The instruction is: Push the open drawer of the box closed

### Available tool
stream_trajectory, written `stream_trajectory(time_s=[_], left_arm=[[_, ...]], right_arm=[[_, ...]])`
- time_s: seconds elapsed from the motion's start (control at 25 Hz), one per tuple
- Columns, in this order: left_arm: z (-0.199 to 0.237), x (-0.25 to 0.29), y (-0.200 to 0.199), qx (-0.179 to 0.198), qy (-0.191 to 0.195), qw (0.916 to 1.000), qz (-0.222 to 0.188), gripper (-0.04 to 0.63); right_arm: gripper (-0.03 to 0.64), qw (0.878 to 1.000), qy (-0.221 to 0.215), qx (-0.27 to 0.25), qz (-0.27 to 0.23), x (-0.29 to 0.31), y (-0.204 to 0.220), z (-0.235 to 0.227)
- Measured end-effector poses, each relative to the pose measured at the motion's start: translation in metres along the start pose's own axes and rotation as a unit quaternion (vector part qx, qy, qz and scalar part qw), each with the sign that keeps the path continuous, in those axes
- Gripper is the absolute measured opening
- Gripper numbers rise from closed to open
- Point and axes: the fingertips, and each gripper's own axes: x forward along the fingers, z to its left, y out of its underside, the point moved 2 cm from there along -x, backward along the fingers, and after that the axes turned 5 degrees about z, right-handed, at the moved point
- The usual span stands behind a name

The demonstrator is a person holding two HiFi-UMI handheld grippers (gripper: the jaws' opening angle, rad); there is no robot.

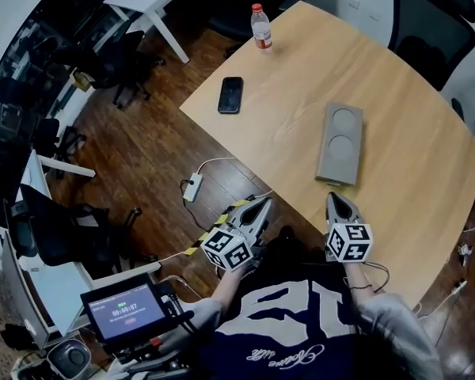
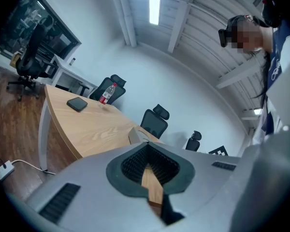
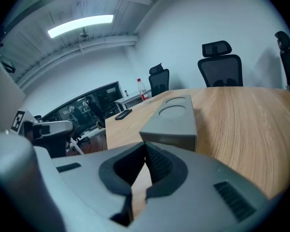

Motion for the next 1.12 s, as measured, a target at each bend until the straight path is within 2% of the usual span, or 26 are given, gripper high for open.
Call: stream_trajectory(time_s=[0.24,0.44,0.64,0.96,1.12], left_arm=[[-0.025,0.003,0.004,-0.003,0.019,0.9998,0.004,0.002],[-0.045,0.004,0.009,0.008,0.009,0.9999,-0.005,0.002],[-0.08,0.002,0.027,0.023,-0.009,0.9996,-0.017,0.003],[-0.167,-0.003,0.076,0.038,-0.025,0.9983,-0.034,0.003],[-0.205,-0.011,0.116,0.035,-0.039,0.998,-0.035,0.002]], right_arm=[[-0.003,0.999,-0.022,0.005,-0.028,-0.034,-0.021,0.014],[-0.003,0.997,-0.049,0.009,-0.055,-0.055,-0.035,0.013],[-0.003,0.995,-0.077,-0.003,-0.056,-0.087,-0.021,0.002],[-0.004,0.992,-0.112,-0.002,-0.057,-0.161,0.007,-0.034],[-0.005,0.991,-0.115,-0.045,-0.057,-0.196,0.028,-0.048]])
